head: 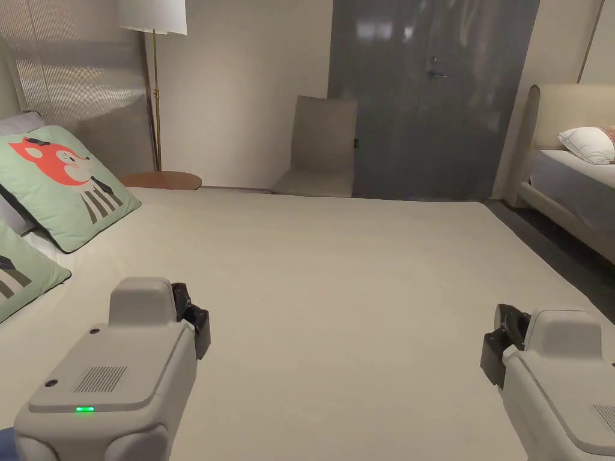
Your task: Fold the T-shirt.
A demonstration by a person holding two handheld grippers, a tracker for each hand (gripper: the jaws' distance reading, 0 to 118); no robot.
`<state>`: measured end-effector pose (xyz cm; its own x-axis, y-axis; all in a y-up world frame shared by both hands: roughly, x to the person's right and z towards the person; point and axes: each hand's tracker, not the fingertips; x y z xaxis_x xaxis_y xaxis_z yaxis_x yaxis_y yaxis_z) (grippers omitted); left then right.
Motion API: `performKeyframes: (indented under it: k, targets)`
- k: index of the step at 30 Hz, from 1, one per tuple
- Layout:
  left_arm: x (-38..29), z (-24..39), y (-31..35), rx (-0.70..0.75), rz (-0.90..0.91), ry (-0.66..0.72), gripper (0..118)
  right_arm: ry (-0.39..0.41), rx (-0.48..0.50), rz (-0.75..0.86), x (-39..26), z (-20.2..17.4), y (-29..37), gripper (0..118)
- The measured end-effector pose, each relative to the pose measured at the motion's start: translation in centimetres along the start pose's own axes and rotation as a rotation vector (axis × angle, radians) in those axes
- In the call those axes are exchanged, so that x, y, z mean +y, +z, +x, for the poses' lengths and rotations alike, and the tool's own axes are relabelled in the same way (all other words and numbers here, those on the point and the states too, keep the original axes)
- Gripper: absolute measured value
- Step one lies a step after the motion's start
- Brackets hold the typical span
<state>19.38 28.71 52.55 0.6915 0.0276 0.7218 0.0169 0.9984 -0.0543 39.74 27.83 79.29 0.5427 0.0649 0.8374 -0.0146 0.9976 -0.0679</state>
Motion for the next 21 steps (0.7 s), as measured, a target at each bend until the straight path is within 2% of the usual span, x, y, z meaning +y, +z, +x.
performKeyframes:
  k: [3, 6, 21]
  targets:
    - [2.0, 0.6, 1.1, 0.025, 0.132, -0.042, 0, 0.021, -0.027, 0.099, 2.0, 0.4, 0.5, 0]
    - [2.7, 0.8, 1.6, 0.021, 0.172, -0.047, 0, 0.025, -0.039, 0.136, 2.6, 0.5, 0.7, 0]
    - [1.2, 1.1, 1.3, 0.037, 0.154, -0.072, 0, 0.030, -0.025, 0.149, 2.3, -0.1, 0.7, 0]
